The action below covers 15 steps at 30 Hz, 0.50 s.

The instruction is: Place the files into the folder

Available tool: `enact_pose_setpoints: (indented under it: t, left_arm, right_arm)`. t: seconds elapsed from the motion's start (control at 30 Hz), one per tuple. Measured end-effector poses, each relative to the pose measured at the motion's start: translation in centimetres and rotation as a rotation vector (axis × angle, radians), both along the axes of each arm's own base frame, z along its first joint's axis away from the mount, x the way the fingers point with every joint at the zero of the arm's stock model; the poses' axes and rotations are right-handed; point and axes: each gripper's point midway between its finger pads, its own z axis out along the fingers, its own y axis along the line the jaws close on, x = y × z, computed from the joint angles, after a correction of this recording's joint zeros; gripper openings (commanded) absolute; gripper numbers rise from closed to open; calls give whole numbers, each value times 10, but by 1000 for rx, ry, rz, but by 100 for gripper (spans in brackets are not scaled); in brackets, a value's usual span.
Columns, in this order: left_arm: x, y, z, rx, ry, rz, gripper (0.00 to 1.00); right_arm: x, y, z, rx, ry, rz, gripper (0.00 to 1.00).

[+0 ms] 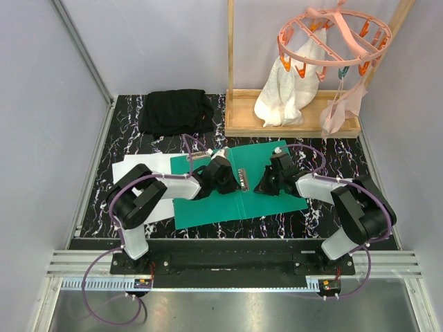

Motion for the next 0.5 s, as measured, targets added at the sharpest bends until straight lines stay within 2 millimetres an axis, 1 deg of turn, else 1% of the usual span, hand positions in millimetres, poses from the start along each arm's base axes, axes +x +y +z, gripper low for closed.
enact_pose_setpoints:
  t: [0.07,0.13,0.17,0.2,0.23,0.27,0.3,0.33,0.37,0.4,0.47,0.5]
  left_arm:
    - [0,0,0,3,-6,-8,0]
    - [-2,-2,1,6,-15,-24,7]
    - [-5,-2,2,6,-21,-39,10]
    - [-9,-2,2,6,-22,-56,17]
    - [-15,-2,1,6,-21,-77,20]
    - [-20,-2,2,8,-19,-98,23]
    - [-24,-2,4,10,-24,-119,26]
    - [-28,0,6,18,-25,-139,31]
    - [-31,1,7,26,-25,-154,34]
    - [-36,4,10,37,-20,-174,36]
    - [-41,9,18,52,-28,-195,42]
    - [-42,11,25,55,-41,-204,45]
  right_arm:
    - [-1,0,0,-6,0,16,0]
    - [-4,0,1,-7,4,33,1]
    - [-5,0,2,-6,5,41,8]
    - [-7,1,4,-3,5,51,16]
    - [-9,2,8,6,2,63,23]
    - [-10,3,13,15,-8,77,28]
    - [-11,6,18,29,-19,97,37]
    - [-12,8,23,45,-31,119,43]
    - [-13,11,28,59,-39,136,48]
    - [-15,16,35,83,-49,168,57]
    - [-16,25,44,122,-57,212,66]
    - [-18,29,47,142,-61,234,70]
